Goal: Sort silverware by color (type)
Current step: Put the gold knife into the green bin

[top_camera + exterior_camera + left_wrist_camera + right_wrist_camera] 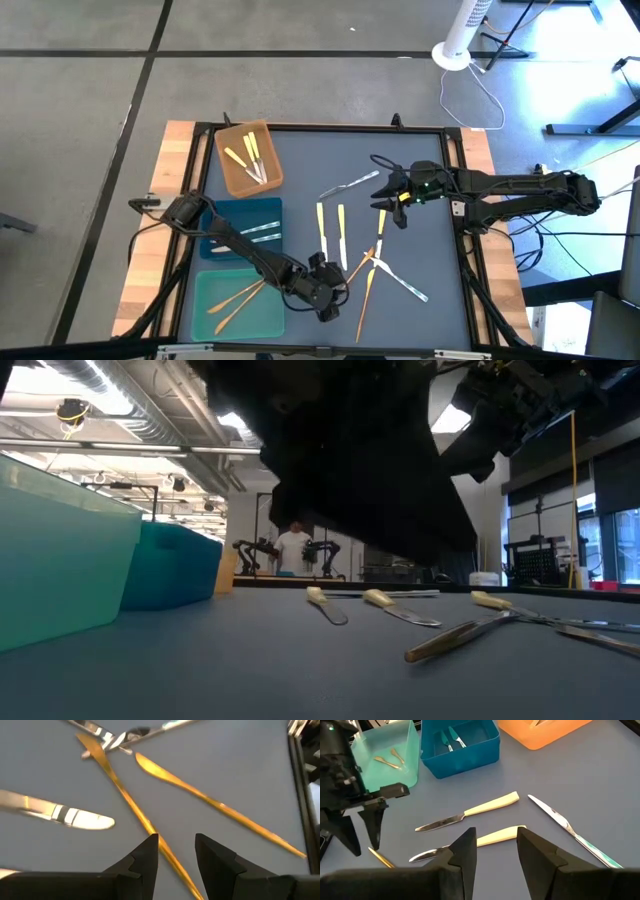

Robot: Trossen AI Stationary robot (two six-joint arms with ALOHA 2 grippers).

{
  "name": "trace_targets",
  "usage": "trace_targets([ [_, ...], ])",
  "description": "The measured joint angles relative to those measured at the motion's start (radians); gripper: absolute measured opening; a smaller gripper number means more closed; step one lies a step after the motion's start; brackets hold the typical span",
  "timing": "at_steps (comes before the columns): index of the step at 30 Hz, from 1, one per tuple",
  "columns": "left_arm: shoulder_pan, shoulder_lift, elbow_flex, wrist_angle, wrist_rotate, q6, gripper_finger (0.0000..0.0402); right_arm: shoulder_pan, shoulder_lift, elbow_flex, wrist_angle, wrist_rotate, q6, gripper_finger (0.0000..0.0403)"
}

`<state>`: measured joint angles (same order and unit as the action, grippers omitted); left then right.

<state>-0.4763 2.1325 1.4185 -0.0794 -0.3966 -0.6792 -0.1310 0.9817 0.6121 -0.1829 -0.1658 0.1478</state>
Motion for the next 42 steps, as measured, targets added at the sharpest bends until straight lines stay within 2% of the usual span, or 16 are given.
trace_targets([
  [7,-0.006,0.014,0.001,-0.005,-0.073,0.008,0.0124,0.0,0.0,0.0,0.001,0.0,0.0,0.0129],
  [17,-0.01,0.028,0.0,0.008,-0.07,0.087,0.0124,0.0,0.0,0.0,0.0,0.0,0.0,0.0129],
  [42,-0.018,0.083,0.0,0.066,-0.064,0.072,0.0124,0.0,0.0,0.0,0.0,0.0,0.0,0.0129],
])
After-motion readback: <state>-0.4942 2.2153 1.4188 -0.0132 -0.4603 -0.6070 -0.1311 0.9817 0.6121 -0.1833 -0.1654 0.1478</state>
